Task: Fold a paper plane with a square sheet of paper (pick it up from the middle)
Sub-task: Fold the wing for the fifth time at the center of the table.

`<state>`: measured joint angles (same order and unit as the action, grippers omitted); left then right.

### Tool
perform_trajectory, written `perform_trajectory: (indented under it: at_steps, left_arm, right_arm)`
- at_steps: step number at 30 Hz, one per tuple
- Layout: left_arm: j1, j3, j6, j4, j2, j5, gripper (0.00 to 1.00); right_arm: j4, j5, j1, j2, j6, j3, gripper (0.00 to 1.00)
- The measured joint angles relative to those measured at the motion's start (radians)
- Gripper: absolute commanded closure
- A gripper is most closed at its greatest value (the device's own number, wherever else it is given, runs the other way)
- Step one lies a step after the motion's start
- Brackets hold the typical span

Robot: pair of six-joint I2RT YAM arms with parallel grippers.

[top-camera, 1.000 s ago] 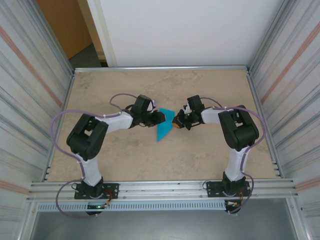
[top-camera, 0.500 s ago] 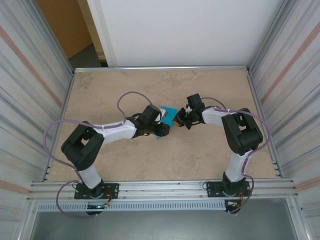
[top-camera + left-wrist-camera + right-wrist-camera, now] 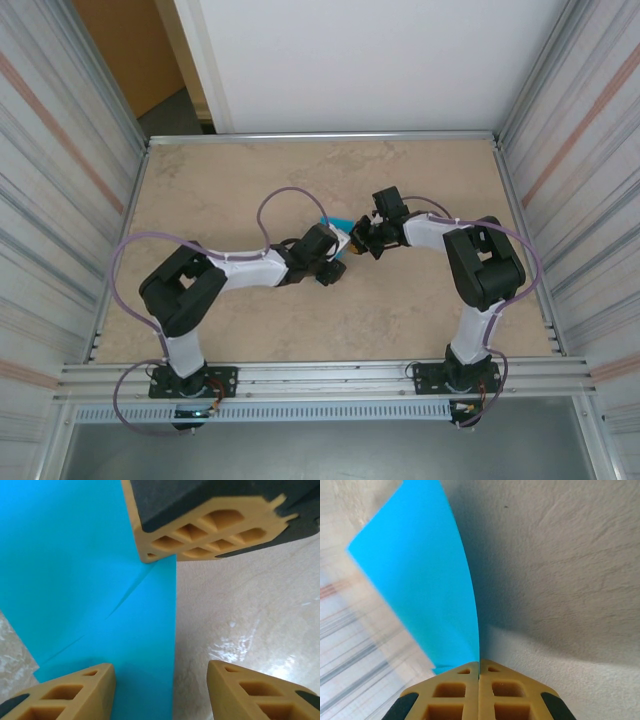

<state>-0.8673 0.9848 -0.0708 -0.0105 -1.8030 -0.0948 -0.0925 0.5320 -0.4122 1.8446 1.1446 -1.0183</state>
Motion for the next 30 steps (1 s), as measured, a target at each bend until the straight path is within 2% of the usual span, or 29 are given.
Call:
perform_trajectory:
  at_steps: [9, 12, 17, 30]
  left_arm:
    - [-0.012, -0.028, 0.072, -0.064, -0.015, -0.096, 0.62]
    - [-0.012, -0.036, 0.079, -0.077, -0.015, -0.101, 0.68]
    - [-0.012, -0.055, 0.083, -0.1, -0.016, -0.097, 0.73]
    - [0.011, -0.098, 0.021, -0.17, -0.023, -0.003, 0.76]
  right_arm:
    - [-0.015, 0.022, 0.002, -0.009, 0.004, -0.003, 0.97]
    - [-0.015, 0.022, 0.005, -0.014, 0.021, -0.003, 0.91]
    - [-0.023, 0.026, 0.012, -0.015, 0.035, -0.004, 0.74]
    - [-0.069, 0.021, 0.043, -0.047, 0.006, -0.014, 0.57]
